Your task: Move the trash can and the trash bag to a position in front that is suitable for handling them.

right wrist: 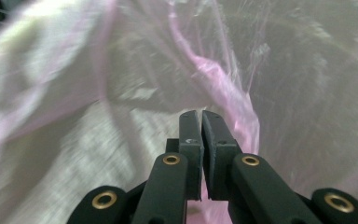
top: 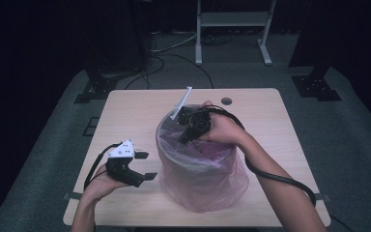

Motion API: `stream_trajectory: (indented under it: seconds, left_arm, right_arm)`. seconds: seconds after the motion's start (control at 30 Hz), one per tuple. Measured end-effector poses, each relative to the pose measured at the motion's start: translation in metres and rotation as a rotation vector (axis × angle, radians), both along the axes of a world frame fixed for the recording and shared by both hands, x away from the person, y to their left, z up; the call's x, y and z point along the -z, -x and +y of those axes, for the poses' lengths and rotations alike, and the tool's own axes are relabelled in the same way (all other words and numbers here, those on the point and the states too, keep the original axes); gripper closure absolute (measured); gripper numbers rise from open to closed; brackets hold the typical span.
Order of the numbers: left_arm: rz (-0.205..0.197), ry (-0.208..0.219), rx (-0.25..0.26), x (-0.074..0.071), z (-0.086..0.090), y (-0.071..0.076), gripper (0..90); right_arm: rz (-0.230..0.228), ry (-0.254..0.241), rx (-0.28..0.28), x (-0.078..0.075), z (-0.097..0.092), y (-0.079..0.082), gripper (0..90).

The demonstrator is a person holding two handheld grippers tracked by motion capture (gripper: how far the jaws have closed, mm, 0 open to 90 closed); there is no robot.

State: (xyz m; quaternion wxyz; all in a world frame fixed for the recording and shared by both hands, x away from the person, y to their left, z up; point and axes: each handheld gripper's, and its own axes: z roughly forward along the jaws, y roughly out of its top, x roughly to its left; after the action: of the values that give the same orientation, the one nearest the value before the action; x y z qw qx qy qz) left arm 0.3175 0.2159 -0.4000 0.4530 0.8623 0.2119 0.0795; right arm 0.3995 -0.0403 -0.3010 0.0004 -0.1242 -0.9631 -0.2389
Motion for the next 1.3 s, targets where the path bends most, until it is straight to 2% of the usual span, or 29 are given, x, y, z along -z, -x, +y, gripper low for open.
stream_trajectory:
  seconds: [0.1,0.2,0.37,0.53,0.63,0.8,0.87,1.0,1.07,1.1,1.3]
  left_arm:
    - [0.001,-0.002,0.0,0.0,-0.001,0.001,16.7]
    - [0.0,0.0,0.002,0.0,-0.001,0.001,16.7]
    - [-0.008,0.0,-0.006,-0.002,0.002,0.001,16.6]
    - [-0.003,-0.002,-0.009,0.0,0.004,0.0,16.6]
    - [-0.005,-0.002,-0.006,0.0,0.004,0.0,16.6]
    - [-0.005,0.003,-0.002,0.0,0.002,0.001,16.5]
    - [-0.005,-0.001,-0.016,0.0,0.001,0.001,9.8]
    - [-0.004,-0.003,-0.017,0.001,0.003,0.0,9.9]
    - [-0.008,-0.003,-0.019,0.001,0.003,0.0,9.8]
    - [-0.006,-0.002,-0.02,0.001,0.004,0.0,9.8]
    - [-0.007,-0.004,-0.016,0.001,0.002,-0.001,9.7]
  right_arm:
    - [-0.007,-0.014,0.01,-0.005,-0.011,0.004,86.9]
    - [-0.019,0.019,0.031,-0.002,-0.013,0.003,87.1]
    - [-0.014,0.041,0.032,0.006,-0.003,-0.002,87.3]
    - [-0.014,0.037,0.012,0.009,0.008,-0.008,87.3]
    - [-0.014,0.032,0.016,0.008,0.008,-0.008,87.1]
    - [-0.017,-0.022,0.033,-0.005,-0.008,-0.002,81.4]
    - [-0.018,-0.053,0.048,-0.012,-0.018,-0.001,78.9]
    - [-0.025,-0.111,0.076,-0.021,-0.038,0.0,69.8]
    - [-0.028,-0.12,0.079,-0.023,-0.042,-0.001,68.4]
    - [-0.03,-0.155,0.094,-0.026,-0.052,-0.001,62.9]
    - [-0.045,-0.219,0.142,-0.031,-0.075,0.0,53.6]
